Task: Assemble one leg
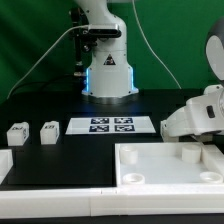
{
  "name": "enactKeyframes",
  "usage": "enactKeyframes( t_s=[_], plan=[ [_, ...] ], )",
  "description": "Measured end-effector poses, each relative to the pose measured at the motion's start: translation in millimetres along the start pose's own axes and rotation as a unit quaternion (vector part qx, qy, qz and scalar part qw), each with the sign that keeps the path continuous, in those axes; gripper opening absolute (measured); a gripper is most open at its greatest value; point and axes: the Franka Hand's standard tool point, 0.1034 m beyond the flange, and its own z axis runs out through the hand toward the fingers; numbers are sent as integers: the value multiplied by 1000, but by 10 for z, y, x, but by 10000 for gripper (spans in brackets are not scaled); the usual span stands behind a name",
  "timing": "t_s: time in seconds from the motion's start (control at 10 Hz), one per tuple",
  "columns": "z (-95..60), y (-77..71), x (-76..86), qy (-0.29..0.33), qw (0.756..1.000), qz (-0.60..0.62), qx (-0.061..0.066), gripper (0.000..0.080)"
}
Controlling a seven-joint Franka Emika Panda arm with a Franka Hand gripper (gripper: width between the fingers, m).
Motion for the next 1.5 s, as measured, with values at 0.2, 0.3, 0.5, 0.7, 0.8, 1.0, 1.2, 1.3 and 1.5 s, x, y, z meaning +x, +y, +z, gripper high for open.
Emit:
enactKeyframes(
  t_s=[0.2, 0.3, 0.5, 0.7, 0.8, 1.0, 1.2, 1.3, 1.5],
  plan=[
    [-359, 116, -111, 48, 999, 6, 9, 294],
    [-494, 168, -265, 50, 999, 7, 9, 294],
    [-930, 254, -316, 170, 985, 2, 12, 294],
    [-1166, 370, -508, 305, 952, -20, -2, 294],
    [-1166, 364, -479, 357, 934, -20, -2, 294],
    [-1213, 361, -438, 437, 899, -21, -1, 294],
    [-1175, 382, -446, 500, 866, -23, -1, 294],
    [-1487, 627, -414, 556, 830, -50, -16, 294],
    [-1924, 1056, -462, 641, 762, -63, -57, 295]
  ],
)
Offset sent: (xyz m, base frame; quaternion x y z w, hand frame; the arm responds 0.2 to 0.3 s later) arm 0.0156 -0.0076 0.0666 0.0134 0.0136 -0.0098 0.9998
